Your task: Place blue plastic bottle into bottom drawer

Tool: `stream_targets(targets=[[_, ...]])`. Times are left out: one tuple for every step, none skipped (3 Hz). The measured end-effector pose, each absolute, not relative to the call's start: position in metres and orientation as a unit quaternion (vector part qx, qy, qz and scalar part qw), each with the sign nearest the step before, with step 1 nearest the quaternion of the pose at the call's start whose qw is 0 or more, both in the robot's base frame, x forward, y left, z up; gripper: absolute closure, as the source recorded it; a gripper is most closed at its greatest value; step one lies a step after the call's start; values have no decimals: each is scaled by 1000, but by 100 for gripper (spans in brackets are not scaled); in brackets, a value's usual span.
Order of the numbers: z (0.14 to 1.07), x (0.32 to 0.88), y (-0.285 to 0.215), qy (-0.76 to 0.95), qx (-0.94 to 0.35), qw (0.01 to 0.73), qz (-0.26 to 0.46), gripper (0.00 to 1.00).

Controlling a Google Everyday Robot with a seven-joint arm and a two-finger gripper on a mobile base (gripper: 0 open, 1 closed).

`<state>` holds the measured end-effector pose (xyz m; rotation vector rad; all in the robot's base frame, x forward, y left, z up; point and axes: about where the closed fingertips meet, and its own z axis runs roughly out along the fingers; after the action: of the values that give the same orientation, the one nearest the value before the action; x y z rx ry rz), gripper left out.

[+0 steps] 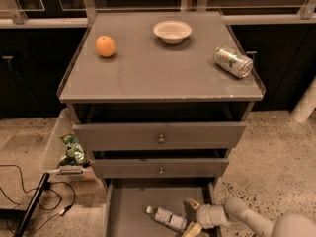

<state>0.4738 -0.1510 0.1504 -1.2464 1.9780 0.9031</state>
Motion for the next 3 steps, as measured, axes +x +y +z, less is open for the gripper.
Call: stream_targets(targets=[[182,470,-168,744,-487,337,310,0],[223,454,-188,737,-512,355,263,0],[270,436,-210,728,-535,371,217,0]])
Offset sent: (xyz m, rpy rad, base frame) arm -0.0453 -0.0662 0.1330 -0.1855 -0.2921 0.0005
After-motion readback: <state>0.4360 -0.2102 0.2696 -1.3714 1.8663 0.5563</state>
